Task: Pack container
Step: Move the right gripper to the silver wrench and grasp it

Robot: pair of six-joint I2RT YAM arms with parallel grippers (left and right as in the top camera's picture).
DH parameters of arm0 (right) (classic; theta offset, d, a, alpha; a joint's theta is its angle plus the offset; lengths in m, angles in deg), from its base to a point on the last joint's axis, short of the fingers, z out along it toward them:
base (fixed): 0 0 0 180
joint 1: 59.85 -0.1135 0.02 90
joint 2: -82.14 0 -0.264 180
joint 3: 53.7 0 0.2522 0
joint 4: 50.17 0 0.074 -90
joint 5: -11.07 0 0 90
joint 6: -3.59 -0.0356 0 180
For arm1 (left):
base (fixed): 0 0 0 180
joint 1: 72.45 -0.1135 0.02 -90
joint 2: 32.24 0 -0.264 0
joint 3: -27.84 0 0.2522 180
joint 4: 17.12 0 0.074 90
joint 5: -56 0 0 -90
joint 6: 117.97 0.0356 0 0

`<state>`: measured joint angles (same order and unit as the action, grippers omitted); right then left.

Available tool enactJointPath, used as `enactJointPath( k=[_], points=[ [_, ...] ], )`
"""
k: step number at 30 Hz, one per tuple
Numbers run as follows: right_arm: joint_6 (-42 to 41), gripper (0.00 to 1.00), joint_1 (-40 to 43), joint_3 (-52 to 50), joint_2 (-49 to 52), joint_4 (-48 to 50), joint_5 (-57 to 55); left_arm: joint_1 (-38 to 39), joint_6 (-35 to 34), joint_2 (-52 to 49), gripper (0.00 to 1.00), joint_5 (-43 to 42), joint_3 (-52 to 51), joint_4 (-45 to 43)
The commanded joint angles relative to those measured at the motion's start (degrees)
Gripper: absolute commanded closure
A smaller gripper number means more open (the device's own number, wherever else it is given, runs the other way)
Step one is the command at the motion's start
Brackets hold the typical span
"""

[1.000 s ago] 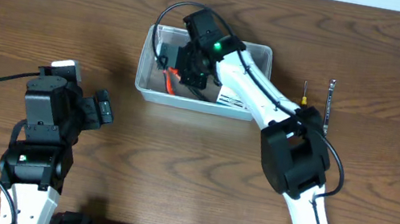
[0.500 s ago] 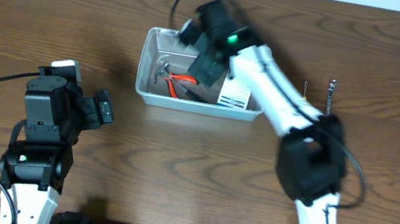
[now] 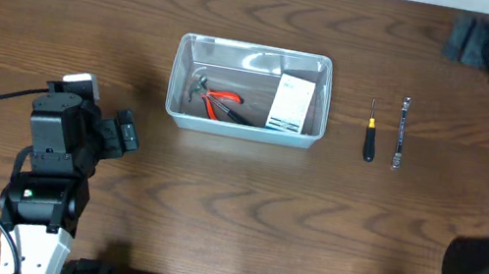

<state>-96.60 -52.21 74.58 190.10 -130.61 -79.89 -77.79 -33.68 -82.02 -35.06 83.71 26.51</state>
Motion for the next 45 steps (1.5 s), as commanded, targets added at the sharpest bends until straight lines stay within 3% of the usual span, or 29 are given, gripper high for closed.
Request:
enactJointPath(
  k=[1, 5, 10, 14, 18, 28, 36, 45],
  points=[
    [-8.6, 0.14, 1.3, -4.1, 5.9, -2.7, 5.3, 0.2, 0.8, -0.1, 0.02, 0.7, 1.2, 0.1],
    [-4.7, 0.17, -0.4, -9.8, 9.3, -0.2, 4.8, 0.2, 0.8, -0.1, 0.02, 0.7, 1.2, 0.1],
    [-1.0, 0.09, -2.0, -15.7, 12.4, 5.7, 3.8, 0.2, 0.8, -0.1, 0.02, 0.7, 1.2, 0.1],
    [0.7, 0.2, -1.8, -19.3, 13.9, 8.0, 3.7, 0.2, 0.8, -0.1, 0.02, 0.7, 1.2, 0.1],
    [1.7, 0.38, -1.8, -23.1, 14.2, 11.6, 3.7, 0.2, 0.8, -0.1, 0.02, 0.7, 1.2, 0.1],
    [1.5, 0.44, -1.9, -29.4, 14.2, 15.3, 3.8, 0.2, 0.8, -0.1, 0.02, 0.7, 1.2, 0.1],
    [1.5, 0.66, -2.3, -29.9, 14.2, 15.1, 3.6, 0.2, 0.8, -0.1, 0.02, 0.7, 1.2, 0.1],
    [0.4, 0.66, -2.5, -29.9, 14.2, 13.3, -1.5, 0.2, 0.8, -0.1, 0.02, 0.7, 1.2, 0.1]
  ],
)
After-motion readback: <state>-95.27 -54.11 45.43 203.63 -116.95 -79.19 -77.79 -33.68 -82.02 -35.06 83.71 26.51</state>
